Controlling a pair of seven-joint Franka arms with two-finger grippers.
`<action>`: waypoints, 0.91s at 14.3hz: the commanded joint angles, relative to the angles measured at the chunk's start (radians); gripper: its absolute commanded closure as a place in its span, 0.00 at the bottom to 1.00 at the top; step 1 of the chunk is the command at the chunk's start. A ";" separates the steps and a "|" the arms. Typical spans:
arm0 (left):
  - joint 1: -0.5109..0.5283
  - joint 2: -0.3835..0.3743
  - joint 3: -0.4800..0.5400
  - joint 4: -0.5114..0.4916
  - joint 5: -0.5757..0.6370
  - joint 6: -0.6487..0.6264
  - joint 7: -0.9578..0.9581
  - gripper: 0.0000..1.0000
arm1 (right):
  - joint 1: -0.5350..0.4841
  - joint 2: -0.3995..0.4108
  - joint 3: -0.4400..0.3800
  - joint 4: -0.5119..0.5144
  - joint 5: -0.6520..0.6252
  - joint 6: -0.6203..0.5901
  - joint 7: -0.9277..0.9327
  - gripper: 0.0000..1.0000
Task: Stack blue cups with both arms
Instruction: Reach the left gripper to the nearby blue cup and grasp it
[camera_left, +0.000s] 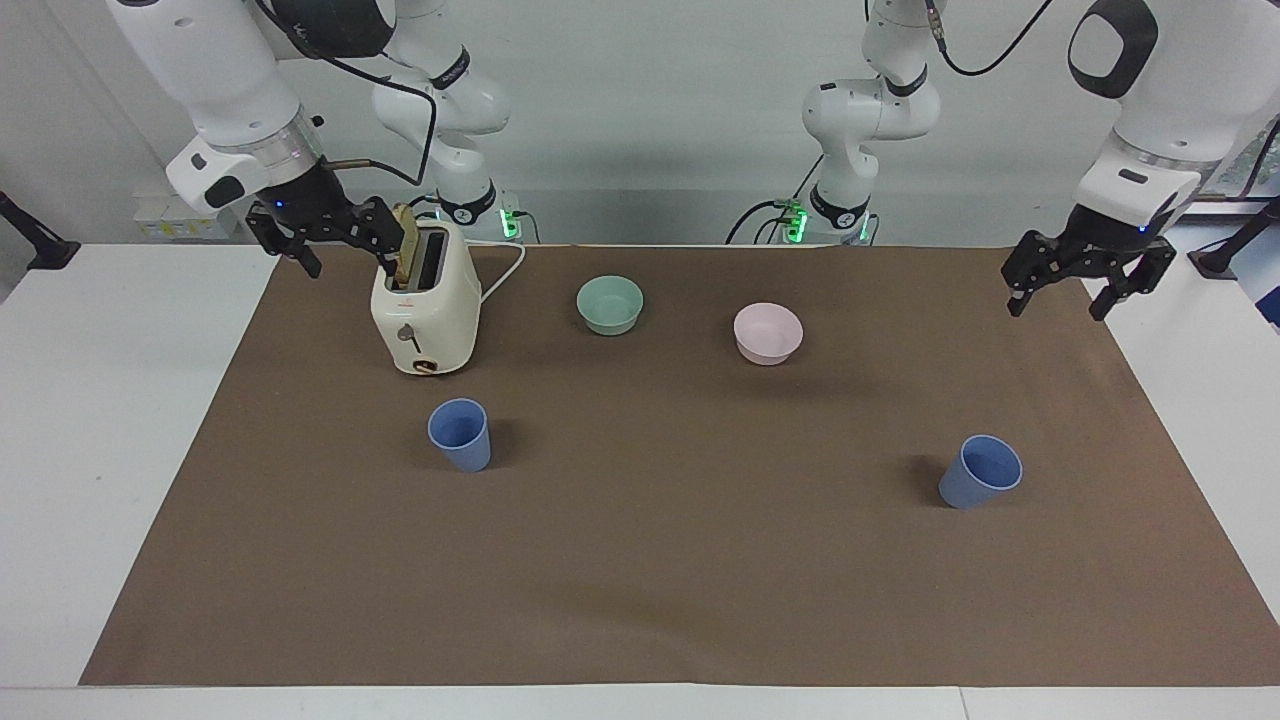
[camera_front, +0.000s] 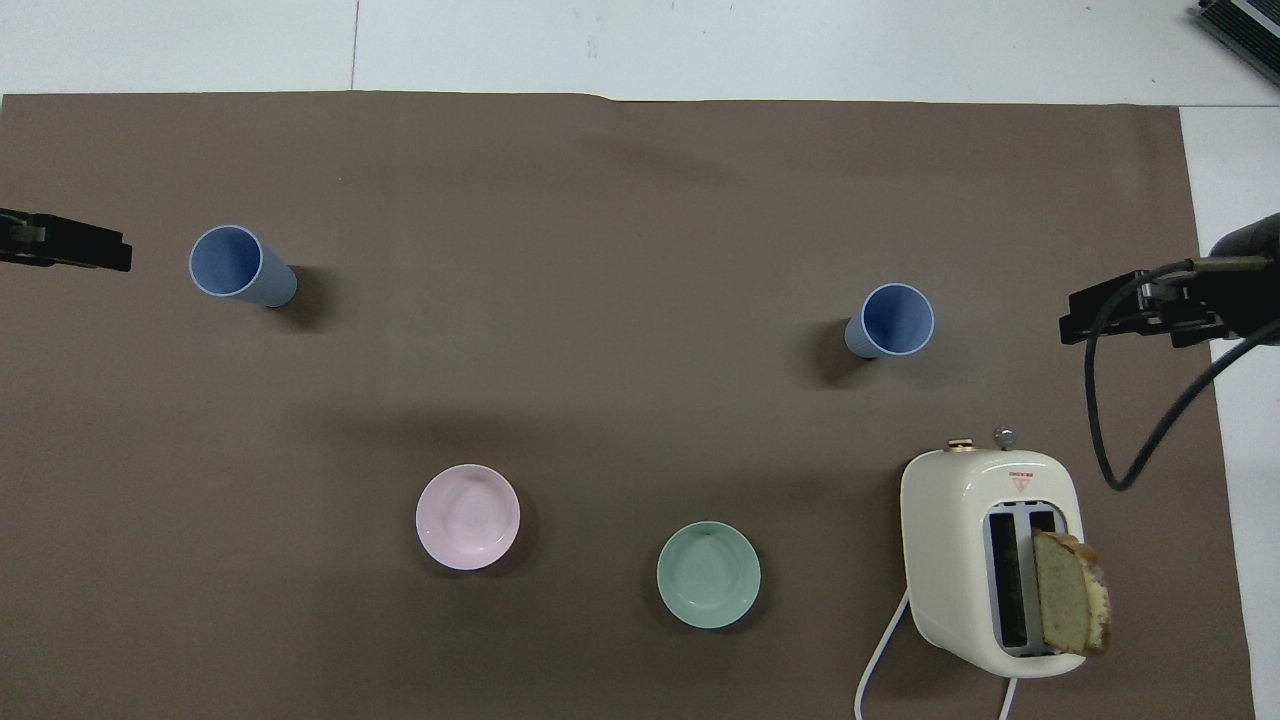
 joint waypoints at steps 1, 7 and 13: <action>0.038 0.081 -0.005 0.019 -0.022 0.072 0.029 0.00 | -0.010 -0.023 0.007 -0.032 -0.001 0.019 0.011 0.00; 0.065 0.228 -0.005 -0.011 -0.036 0.224 0.130 0.00 | -0.010 -0.023 0.007 -0.030 -0.001 0.019 0.013 0.00; 0.088 0.296 -0.005 -0.152 -0.076 0.420 0.162 0.12 | -0.010 -0.022 0.007 -0.032 -0.002 0.019 0.011 0.00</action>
